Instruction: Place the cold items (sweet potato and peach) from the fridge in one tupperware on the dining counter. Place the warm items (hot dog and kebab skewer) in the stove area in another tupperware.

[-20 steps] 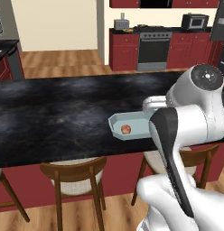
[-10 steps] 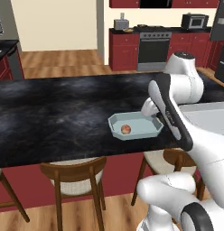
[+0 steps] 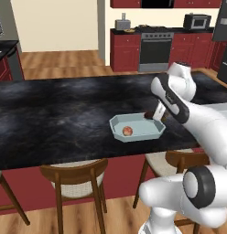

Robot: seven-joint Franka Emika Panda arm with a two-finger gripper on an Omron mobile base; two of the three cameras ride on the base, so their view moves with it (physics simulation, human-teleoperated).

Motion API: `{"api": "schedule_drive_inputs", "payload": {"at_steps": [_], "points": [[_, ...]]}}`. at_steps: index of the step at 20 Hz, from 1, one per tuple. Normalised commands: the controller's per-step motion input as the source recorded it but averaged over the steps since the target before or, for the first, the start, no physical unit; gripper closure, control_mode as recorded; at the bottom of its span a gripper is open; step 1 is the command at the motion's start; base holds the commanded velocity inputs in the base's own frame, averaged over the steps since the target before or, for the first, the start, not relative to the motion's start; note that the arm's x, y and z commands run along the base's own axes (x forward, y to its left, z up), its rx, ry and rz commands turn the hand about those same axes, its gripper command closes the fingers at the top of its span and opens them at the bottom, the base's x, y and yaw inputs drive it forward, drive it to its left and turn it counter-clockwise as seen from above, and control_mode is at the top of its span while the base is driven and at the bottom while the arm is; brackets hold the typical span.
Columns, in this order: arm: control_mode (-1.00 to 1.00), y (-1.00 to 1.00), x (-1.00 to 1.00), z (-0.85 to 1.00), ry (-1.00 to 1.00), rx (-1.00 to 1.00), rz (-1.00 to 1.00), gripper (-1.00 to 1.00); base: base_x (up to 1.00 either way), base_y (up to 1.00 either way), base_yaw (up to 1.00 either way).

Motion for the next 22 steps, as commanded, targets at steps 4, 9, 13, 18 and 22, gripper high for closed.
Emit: {"api": "schedule_drive_inputs", "payload": {"at_steps": [4, 9, 13, 18, 22], "points": [[-1.0, -0.3, 0.71, -0.59, 0.0, -0.01, 0.48, 1.0, 0.0, 0.0, 0.0], [-1.0, -0.11, 0.71, -0.64, 0.0, -0.08, 0.36, 1.0, 0.0, 0.0, 0.0], [-1.0, 0.0, 0.76, -0.53, 0.0, -0.05, 0.23, 1.0, 0.0, 0.0, 0.0], [-1.0, 0.0, 0.69, -0.45, 0.0, 0.0, 0.13, 1.0, 0.0, 0.0, 0.0], [-1.0, 0.0, 0.72, -0.44, 0.0, 0.0, 0.02, 1.0, 0.0, 0.0, 0.0]]}}
